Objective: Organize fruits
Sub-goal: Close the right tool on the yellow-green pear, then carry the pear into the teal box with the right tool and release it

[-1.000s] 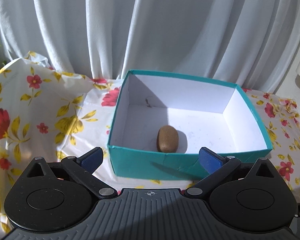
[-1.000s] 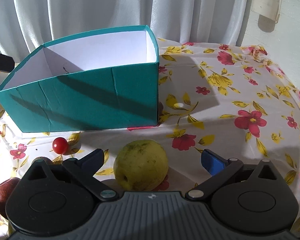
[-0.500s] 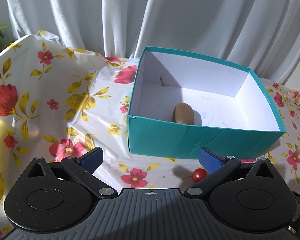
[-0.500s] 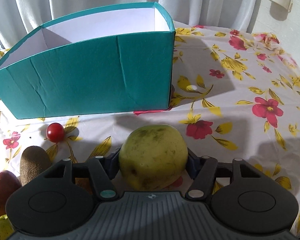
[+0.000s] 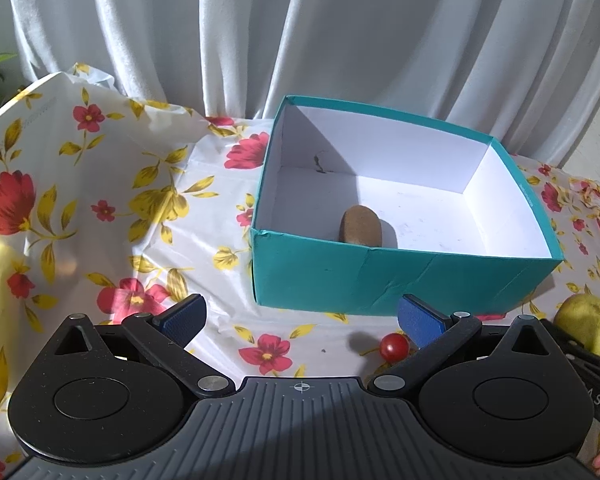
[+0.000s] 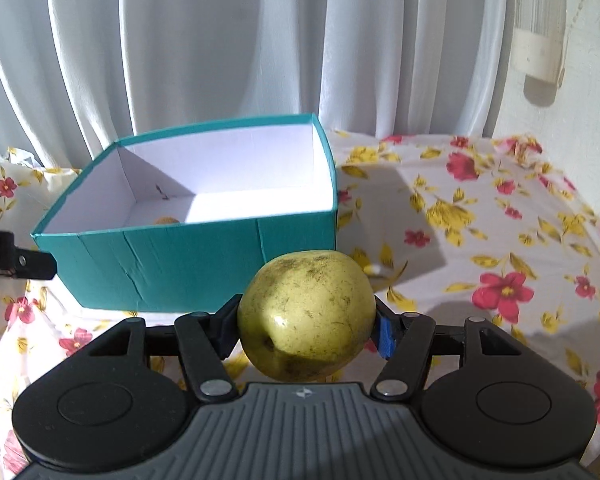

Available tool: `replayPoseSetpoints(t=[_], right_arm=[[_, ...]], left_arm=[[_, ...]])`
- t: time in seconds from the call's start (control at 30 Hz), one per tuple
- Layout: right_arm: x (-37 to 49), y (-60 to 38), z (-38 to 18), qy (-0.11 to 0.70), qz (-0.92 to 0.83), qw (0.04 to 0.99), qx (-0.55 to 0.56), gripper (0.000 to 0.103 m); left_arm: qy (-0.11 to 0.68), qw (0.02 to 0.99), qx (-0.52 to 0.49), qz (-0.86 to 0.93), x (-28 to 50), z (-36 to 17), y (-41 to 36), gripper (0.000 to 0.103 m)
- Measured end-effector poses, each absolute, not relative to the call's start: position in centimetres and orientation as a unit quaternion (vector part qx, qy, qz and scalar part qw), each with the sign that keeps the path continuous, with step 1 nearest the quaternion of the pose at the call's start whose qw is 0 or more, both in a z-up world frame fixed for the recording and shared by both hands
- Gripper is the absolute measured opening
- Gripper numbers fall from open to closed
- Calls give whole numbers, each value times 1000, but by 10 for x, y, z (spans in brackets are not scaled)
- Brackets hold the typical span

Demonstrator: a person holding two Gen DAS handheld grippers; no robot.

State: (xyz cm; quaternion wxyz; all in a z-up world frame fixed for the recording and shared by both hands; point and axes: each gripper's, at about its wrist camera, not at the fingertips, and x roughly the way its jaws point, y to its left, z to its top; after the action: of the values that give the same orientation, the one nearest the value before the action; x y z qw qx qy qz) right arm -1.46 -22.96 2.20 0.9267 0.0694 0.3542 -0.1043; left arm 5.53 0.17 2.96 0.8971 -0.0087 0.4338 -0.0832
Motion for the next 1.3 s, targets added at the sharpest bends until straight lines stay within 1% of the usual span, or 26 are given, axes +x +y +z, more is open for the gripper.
replayPoseSetpoints(t=[0.37,0.67,0.97,1.3], right_arm=[[-2,-227,47,320,-95,941,52,63],[21,-220,54,313,-74,946,35,63],[56,-218,46,315,-69,947,18,63],[92,-214,20,338,-64,939,10,63]], left_arm=[[433,898,-6,-79,50,32,4,103],[438,897,6,-65,49,29,4,103],[442,895,0,-50,54,26,13,103],[445,895,-4,-32,62,25,23,103]])
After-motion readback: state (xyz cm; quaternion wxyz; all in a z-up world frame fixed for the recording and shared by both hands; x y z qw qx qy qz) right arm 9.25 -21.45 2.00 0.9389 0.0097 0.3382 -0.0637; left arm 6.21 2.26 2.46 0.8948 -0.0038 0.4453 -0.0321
